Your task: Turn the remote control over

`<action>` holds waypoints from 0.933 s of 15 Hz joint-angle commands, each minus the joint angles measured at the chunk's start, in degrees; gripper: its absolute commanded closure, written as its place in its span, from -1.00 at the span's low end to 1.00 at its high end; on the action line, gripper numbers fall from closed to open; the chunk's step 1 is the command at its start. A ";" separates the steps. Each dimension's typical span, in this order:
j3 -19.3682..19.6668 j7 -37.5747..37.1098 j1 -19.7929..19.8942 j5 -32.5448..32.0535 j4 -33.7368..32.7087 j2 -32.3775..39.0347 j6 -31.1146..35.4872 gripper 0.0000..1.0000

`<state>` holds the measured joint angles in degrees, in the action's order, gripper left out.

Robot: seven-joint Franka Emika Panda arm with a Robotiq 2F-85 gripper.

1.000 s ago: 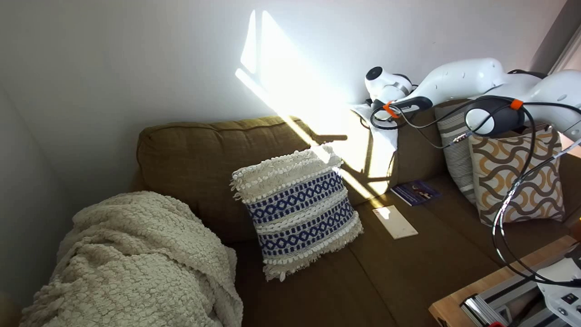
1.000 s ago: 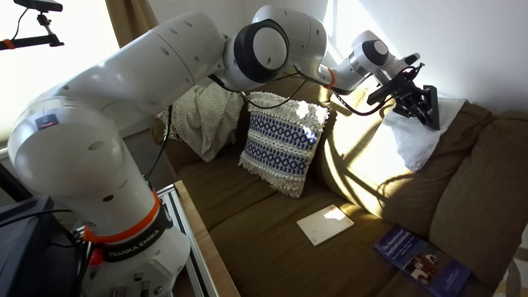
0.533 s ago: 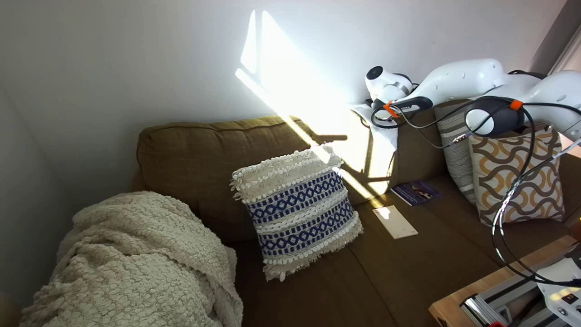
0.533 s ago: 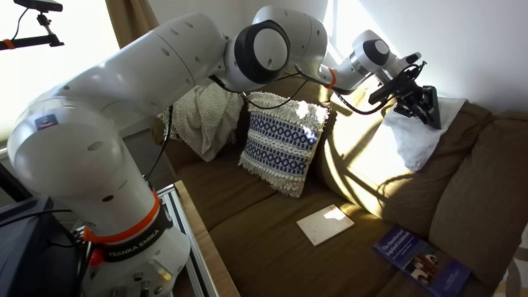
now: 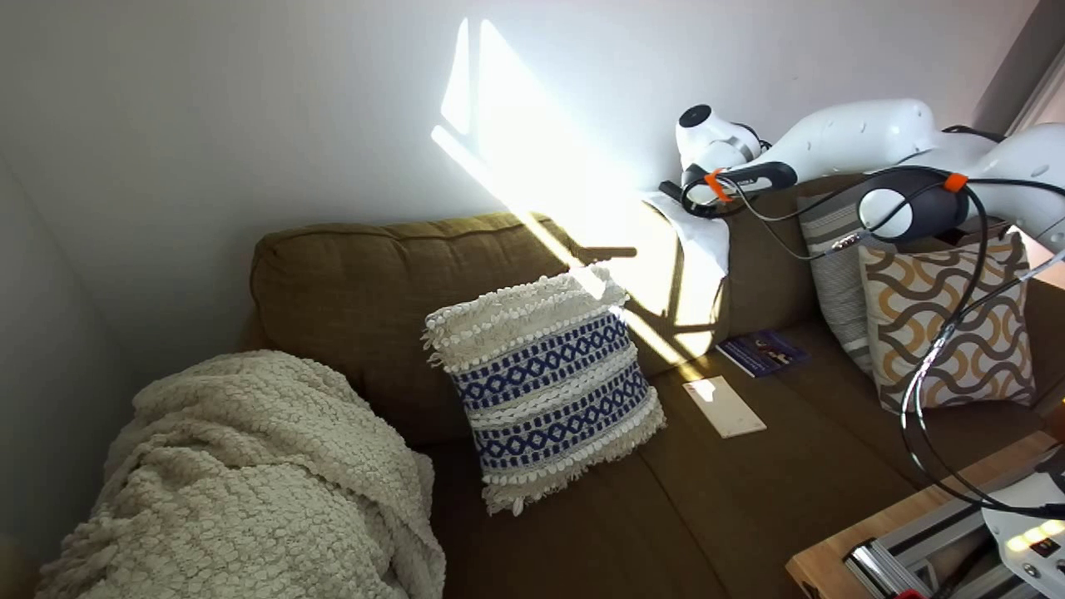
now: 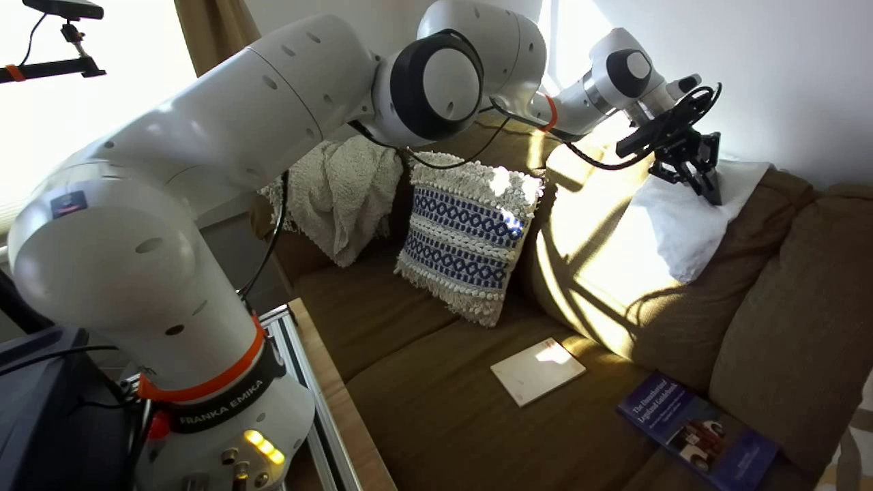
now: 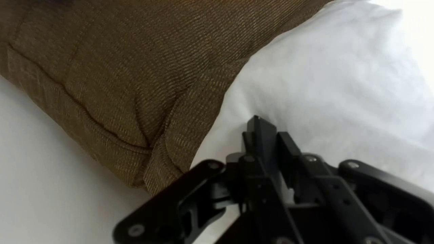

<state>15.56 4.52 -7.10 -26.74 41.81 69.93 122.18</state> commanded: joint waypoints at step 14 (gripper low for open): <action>-14.49 22.97 10.19 17.16 -11.11 1.02 -15.86 0.90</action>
<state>3.10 25.13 1.16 -12.10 33.79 69.38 107.83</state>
